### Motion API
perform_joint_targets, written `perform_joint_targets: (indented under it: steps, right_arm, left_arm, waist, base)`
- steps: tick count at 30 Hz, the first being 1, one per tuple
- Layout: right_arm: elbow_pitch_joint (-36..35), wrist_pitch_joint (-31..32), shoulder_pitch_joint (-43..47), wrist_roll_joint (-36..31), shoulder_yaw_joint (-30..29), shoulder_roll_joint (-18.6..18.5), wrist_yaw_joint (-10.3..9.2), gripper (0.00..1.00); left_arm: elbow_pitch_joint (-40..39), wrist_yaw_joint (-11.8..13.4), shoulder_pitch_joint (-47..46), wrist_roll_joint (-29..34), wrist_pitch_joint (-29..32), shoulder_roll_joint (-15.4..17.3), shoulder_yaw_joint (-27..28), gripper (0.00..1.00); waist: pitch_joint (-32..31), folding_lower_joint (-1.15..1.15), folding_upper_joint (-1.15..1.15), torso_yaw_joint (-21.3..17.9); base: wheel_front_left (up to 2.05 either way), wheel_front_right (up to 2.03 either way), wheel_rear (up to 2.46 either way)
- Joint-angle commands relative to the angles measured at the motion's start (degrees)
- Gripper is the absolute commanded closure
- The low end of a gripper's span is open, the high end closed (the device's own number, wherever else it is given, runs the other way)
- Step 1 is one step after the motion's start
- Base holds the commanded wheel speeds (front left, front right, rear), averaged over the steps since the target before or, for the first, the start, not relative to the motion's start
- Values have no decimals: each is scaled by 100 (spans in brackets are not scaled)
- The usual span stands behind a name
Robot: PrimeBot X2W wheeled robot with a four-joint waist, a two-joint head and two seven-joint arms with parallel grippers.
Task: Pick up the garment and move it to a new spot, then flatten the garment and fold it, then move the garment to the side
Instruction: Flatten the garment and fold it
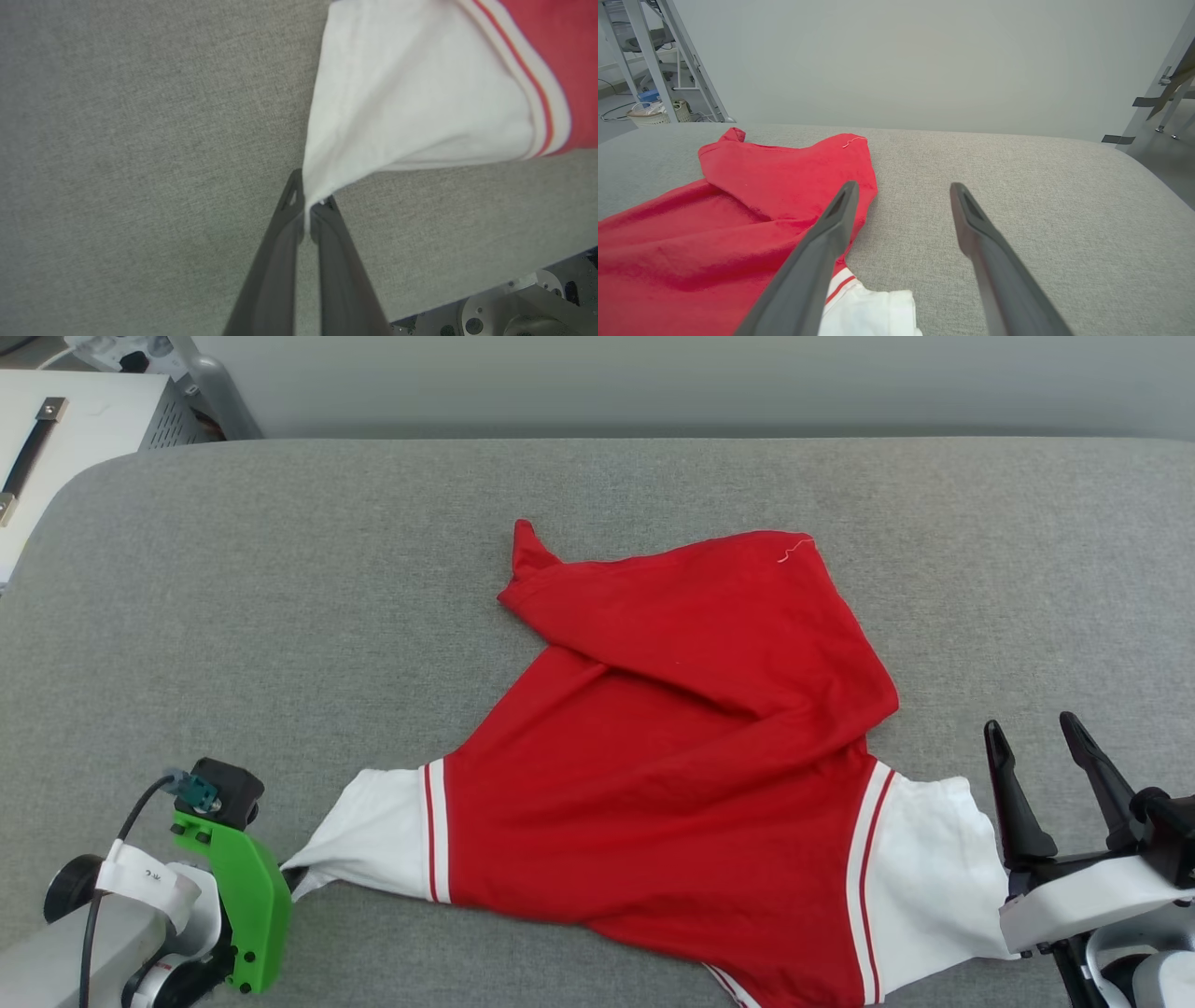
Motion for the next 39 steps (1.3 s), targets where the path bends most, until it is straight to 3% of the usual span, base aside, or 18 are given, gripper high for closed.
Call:
perform_joint_targets:
  steps: [1,9,14,17,22,31,39]
  right_arm:
    - [17,17,-20,38,-25,-18,-3,0]
    - [8,42,105,35,-91,37,-3,0]
    - [-9,41,119,42,-62,61,-3,0]
    - [-25,33,100,51,-44,58,-3,0]
    - [-54,27,-15,58,3,30,-3,0]
    - [-37,-14,-277,65,64,-16,-3,0]
    - [-21,-72,-537,73,132,-32,-3,0]
  left_arm:
    - [110,-15,4,19,-114,-74,41,0]
    - [-42,-134,-404,309,-255,52,137,0]
    - [-627,-60,-896,377,-165,270,397,0]
    - [-804,-14,-1232,428,-30,234,511,0]
    - [-741,-229,-1768,326,559,-139,489,0]
    - [-29,-833,-2429,415,2048,-828,-184,0]
    - [757,-1024,-2413,465,2335,-1282,-461,0]
  waist:
    - [-31,0,0,28]
    - [-208,0,0,138]
    - [-235,0,0,122]
    - [-193,0,0,75]
    - [-17,0,0,-76]
    - [361,0,0,-380]
    - [739,0,0,-586]
  base:
    - [0,0,0]
    - [0,0,0]
    - [0,0,0]
    - [0,0,0]
    - [0,0,0]
    - [0,0,0]
    - [0,0,0]
